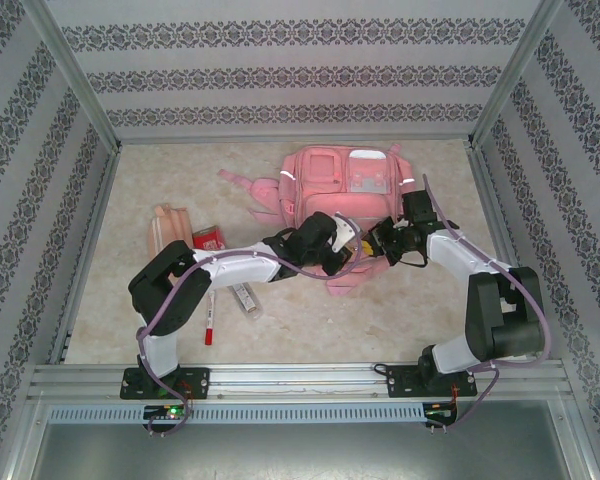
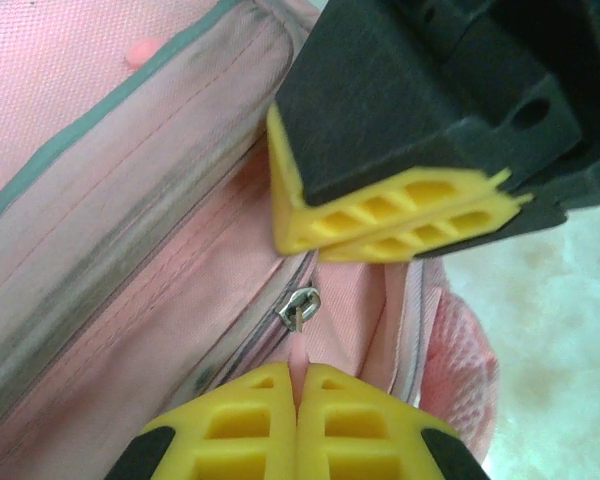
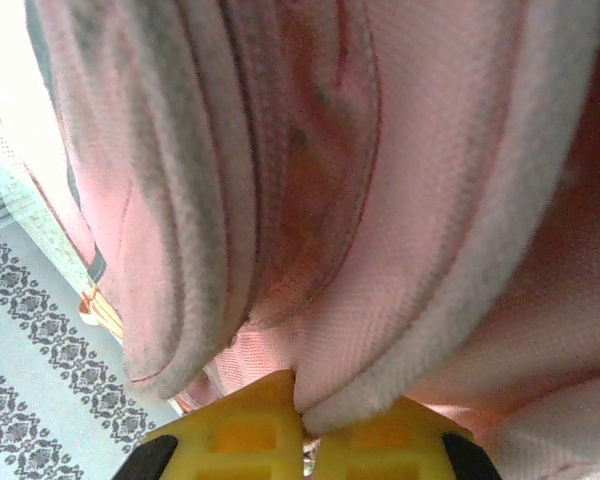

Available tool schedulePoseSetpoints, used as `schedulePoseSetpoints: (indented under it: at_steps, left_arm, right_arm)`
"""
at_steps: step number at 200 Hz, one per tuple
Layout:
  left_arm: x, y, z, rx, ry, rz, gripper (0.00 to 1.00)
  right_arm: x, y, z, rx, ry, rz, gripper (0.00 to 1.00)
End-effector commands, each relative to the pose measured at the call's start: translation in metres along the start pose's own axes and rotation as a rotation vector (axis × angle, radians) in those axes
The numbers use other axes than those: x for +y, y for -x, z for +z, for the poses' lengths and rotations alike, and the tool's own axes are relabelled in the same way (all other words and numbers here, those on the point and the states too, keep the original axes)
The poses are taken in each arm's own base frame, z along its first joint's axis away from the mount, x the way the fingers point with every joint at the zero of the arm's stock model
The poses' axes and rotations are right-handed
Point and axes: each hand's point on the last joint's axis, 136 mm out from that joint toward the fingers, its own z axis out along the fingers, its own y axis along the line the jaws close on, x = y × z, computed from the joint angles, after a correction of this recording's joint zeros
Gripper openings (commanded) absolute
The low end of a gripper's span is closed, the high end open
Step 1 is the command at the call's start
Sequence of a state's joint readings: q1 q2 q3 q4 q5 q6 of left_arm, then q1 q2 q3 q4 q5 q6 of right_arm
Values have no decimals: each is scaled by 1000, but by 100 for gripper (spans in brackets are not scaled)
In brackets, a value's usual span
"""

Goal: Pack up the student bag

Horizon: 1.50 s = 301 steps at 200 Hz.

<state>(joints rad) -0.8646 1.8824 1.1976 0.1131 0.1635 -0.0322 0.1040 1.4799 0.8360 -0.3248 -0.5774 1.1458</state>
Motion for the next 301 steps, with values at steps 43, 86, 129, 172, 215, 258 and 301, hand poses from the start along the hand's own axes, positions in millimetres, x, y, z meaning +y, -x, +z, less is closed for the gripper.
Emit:
schedulePoseSetpoints:
  at_steps: [43, 86, 129, 172, 215, 258, 301]
  left_arm:
    - [68, -7, -35, -27, 179, -27, 0]
    - [85, -14, -41, 10, 199, 2, 0]
    - [61, 18, -43, -44, 114, -19, 0]
    - [11, 51, -30, -123, 8, -5, 0]
    - [-15, 62, -19, -163, -46, -23, 0]
    - [-27, 57, -14, -161, -66, -11, 0]
    - [-22, 54, -19, -171, -32, 15, 0]
  right_arm:
    - [-12, 36, -29, -63, 24, -39, 0]
    - [-15, 44, -25, -37, 19, -36, 2]
    - [-6, 34, -35, -51, 23, -37, 29]
    - [8, -15, -30, -18, 13, -14, 41]
    - [8, -16, -19, -46, -21, -16, 41]
    - [12, -7, -7, -49, -13, 1, 39]
    - [-2, -2, 3, -49, -54, -23, 5]
